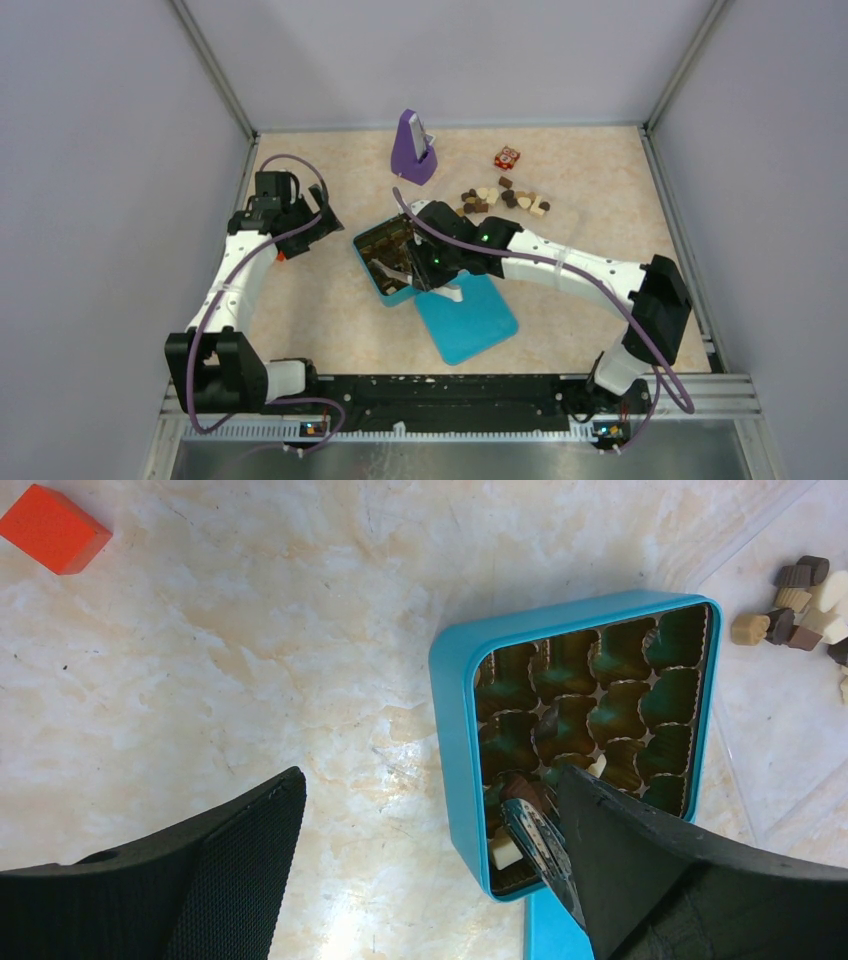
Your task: Pack the chocolate
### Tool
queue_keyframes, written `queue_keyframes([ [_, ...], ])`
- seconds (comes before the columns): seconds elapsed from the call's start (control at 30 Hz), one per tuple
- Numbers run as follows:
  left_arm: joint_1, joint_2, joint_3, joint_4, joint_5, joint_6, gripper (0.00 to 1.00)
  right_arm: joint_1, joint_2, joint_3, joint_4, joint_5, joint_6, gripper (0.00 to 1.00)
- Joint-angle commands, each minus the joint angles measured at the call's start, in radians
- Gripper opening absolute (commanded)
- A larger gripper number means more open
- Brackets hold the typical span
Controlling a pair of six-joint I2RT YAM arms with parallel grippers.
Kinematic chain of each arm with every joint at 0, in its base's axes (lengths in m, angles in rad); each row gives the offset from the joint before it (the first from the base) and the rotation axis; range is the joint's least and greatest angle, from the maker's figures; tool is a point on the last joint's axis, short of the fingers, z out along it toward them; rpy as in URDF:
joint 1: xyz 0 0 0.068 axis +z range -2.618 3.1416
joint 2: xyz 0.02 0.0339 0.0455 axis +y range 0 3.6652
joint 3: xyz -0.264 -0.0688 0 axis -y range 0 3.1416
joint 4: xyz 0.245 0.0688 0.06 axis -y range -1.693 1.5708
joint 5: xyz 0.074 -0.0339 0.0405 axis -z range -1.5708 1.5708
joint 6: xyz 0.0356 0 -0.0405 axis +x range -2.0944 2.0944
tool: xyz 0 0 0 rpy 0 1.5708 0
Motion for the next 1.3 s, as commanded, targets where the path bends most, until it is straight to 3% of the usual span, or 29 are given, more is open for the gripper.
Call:
queue_keyframes([
  [0.0,0.005,-0.017,0.02,0.023,-0.008,0.014,0.99,0.009,-0.004,0.019,0.049,0.001,0.01,0.33],
  [0.27,0.005,-0.015,0.021,0.024,-0.007,0.014,0.99,0.009,-0.009,0.018,0.055,0.013,0.012,0.33],
  [0.47,0.005,-0.014,0.02,0.024,-0.01,0.014,0.99,0.009,-0.054,0.024,0.059,0.088,0.012,0.08],
  [0.53,0.005,-0.013,0.021,0.024,-0.01,0.014,0.99,0.007,-0.08,0.032,0.048,0.127,0.005,0.06],
  [0.67,0.005,-0.01,0.023,0.024,-0.007,0.014,0.99,-0.048,-0.143,0.019,0.001,0.21,-0.001,0.06],
  [0.8,0.006,-0.01,0.02,0.026,-0.002,0.014,0.99,-0.204,-0.247,-0.101,-0.021,0.232,0.021,0.07],
  [0.93,0.005,-0.01,0.02,0.027,-0.002,0.014,0.99,-0.371,-0.33,-0.21,-0.047,0.263,0.033,0.13],
  [1.27,0.006,-0.01,0.026,0.025,0.002,0.013,0.99,-0.64,-0.397,-0.407,-0.031,0.24,-0.011,0.28],
])
